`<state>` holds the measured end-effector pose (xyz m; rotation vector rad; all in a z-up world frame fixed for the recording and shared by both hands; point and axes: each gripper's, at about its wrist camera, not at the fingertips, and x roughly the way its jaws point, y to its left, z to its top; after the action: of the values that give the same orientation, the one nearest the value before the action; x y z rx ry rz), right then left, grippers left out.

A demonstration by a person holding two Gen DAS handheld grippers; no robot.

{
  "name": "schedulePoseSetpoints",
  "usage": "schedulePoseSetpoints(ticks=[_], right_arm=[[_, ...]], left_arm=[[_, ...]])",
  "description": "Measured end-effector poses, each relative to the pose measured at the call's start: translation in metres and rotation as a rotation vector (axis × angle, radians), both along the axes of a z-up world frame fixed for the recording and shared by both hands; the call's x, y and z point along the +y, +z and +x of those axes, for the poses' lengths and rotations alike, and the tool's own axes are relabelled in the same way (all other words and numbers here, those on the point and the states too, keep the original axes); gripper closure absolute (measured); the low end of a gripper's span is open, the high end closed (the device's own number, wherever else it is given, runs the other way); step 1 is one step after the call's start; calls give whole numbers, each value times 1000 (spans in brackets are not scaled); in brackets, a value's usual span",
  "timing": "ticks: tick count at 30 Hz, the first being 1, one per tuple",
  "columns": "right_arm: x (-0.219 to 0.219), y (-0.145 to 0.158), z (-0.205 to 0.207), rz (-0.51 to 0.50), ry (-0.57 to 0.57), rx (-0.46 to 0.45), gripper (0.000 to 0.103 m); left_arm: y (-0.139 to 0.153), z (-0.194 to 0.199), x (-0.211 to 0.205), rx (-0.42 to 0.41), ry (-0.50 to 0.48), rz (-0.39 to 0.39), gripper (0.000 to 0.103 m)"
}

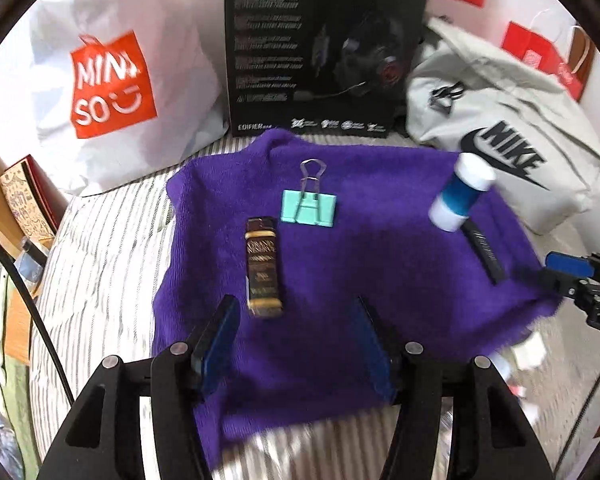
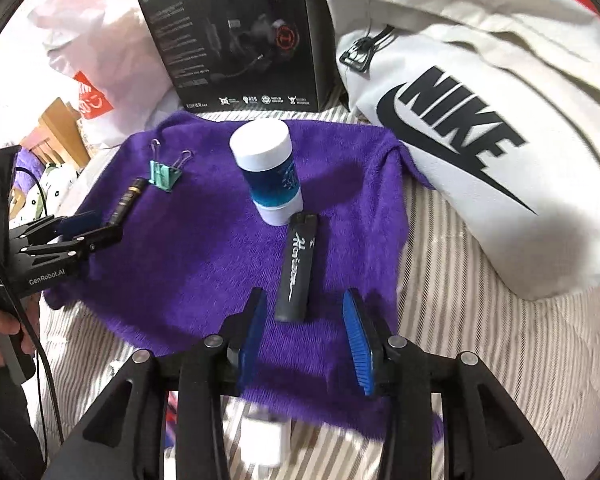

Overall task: Organize rigid objects
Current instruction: 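Open both grippers to release the box and marker on the towel, then grasp the clear mint bottle with the left gripper while the right grasps the white charger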

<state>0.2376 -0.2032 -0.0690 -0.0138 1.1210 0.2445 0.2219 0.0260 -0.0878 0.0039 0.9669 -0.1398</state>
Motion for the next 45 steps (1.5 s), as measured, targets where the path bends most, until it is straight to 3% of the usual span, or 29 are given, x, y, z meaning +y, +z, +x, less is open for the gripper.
schedulePoseSetpoints(ticks=[8, 15, 20, 25, 27, 37, 41, 45], right_arm=[[-11, 21, -51, -2, -24, -20, 59], [-26, 22, -101, 30, -67, 2, 58], [-35, 21, -135, 52, -87, 15, 58], [-45, 17, -158, 80, -107, 32, 58], [-48, 17, -164, 86, -113, 32, 58], [-62, 12, -175, 135, -145, 40, 58], [-62, 9, -174, 138, -141, 48, 58], [-63, 7, -175, 146, -140, 52, 58]], left_arm=[[2, -62, -33, 14, -67, -21, 47], [-9, -94, -69, 77, -132, -126, 47], [-24, -100, -97, 120, -158, -59, 47], [-31, -102, -96, 149, -155, -42, 42], [-29, -104, -95, 147, -161, 3, 39], [-36, -103, -109, 156, -184, 103, 39], [-45, -97, -116, 161, -141, 162, 40], [-49, -95, -113, 161, -100, 98, 51]])
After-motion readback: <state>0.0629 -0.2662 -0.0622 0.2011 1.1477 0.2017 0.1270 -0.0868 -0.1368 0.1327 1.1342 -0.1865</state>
